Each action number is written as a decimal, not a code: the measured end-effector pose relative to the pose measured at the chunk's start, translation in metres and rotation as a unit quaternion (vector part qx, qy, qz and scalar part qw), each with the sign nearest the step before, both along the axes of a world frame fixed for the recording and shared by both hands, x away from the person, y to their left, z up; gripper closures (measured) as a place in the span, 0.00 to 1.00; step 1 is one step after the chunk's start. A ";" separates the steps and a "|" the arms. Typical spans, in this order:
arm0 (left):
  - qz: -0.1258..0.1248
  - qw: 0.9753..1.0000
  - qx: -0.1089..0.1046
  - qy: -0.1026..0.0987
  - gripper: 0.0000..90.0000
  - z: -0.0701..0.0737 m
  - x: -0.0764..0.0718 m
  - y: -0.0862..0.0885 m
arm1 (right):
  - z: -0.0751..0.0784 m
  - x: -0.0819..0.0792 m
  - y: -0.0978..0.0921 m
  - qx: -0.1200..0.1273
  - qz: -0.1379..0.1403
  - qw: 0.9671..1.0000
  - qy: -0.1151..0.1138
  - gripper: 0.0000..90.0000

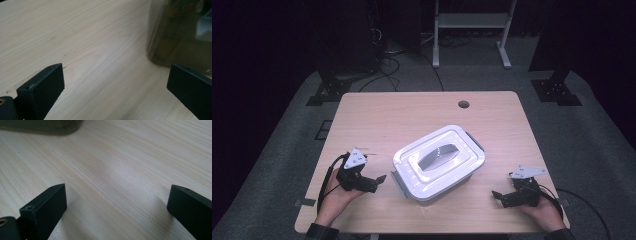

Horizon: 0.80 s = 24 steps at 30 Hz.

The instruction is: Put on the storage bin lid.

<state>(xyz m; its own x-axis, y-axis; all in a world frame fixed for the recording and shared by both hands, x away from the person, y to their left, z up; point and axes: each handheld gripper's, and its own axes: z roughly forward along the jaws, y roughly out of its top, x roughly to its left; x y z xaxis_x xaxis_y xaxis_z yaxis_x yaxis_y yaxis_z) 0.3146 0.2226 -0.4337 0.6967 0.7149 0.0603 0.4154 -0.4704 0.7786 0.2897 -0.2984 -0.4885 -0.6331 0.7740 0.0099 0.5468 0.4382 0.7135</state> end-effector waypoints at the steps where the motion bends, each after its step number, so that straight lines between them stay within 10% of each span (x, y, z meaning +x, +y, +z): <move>1: 0.001 1.000 0.002 0.002 0.00 -0.002 0.001 0.000 | 0.000 0.000 0.000 0.000 0.000 1.000 0.000 0.02; 17: 0.016 0.997 0.052 0.046 0.00 -0.039 0.010 -0.001 | 0.000 0.000 0.000 0.000 0.000 1.000 0.000 0.02; 24: 0.015 0.998 0.034 0.059 0.00 -0.047 0.011 0.000 | 0.000 0.000 0.000 0.000 0.000 1.000 0.000 0.02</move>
